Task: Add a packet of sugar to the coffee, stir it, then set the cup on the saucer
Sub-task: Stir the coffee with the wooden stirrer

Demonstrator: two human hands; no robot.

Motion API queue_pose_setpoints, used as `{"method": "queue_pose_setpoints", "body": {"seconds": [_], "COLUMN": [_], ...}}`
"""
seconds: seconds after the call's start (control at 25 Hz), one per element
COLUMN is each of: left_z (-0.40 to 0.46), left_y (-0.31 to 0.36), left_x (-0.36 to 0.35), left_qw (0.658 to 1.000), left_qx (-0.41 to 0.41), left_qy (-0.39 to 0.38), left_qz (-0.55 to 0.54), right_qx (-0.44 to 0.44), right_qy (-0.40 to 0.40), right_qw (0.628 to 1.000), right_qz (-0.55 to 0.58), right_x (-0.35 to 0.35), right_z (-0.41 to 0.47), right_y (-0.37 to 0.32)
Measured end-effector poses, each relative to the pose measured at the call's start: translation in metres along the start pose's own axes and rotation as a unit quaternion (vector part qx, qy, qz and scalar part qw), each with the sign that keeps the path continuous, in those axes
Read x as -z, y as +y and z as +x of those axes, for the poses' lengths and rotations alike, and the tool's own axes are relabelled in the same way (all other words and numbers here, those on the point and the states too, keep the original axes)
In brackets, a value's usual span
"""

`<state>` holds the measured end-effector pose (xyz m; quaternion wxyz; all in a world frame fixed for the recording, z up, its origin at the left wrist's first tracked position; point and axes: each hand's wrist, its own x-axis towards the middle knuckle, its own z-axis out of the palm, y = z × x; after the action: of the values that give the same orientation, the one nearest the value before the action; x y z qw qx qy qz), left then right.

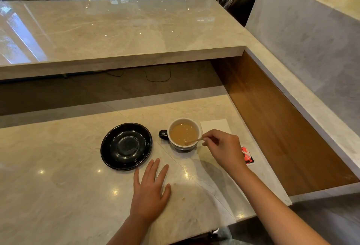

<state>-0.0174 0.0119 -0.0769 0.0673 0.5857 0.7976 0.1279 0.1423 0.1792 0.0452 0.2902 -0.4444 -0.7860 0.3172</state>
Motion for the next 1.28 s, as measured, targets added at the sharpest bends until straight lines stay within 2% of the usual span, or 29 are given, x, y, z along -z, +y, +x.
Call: {"method": "queue_pose_setpoints", "body": {"seconds": [0.28,0.44,0.6,0.68,0.76,0.88,1.04,1.16,1.28], "left_z": [-0.001,0.000,-0.001,0.000,0.000,0.000,0.000,-0.001,-0.001], "left_y": [0.000,0.000,0.000,0.000,-0.001,-0.001,0.001,0.001,0.000], "left_x": [0.000,0.000,0.000,-0.001,-0.001,-0.001,0.001,0.002,0.001], "left_qw": [1.000,1.000,1.000,1.000,1.000,1.000,1.000,1.000,1.000], "left_qx": [0.000,-0.001,-0.001,-0.001,0.000,0.001,0.000,-0.001,-0.001], "left_qy": [0.005,0.004,0.002,-0.002,-0.004,-0.003,0.002,0.006,0.004], "left_qz": [0.000,-0.002,-0.003,-0.002,-0.002,-0.002,-0.003,-0.005,-0.006], "right_qx": [-0.038,0.017,0.122,0.148,0.132,0.063,-0.007,-0.019,0.006], "right_qy": [0.065,0.076,0.048,0.030,0.013,-0.009,0.026,0.063,0.083], "right_qw": [0.995,0.997,0.981,0.974,0.979,0.995,0.999,0.997,0.996], "right_qz": [0.065,-0.020,-0.141,-0.167,-0.153,-0.075,0.025,0.048,0.014], "right_x": [-0.024,-0.015,0.002,0.008,0.010,0.006,-0.013,-0.025,-0.023], "right_z": [0.015,0.028,0.026,0.021,0.016,0.008,0.003,0.010,0.020], "right_y": [0.000,0.005,0.004,0.002,0.002,0.002,0.001,0.001,0.003]}}
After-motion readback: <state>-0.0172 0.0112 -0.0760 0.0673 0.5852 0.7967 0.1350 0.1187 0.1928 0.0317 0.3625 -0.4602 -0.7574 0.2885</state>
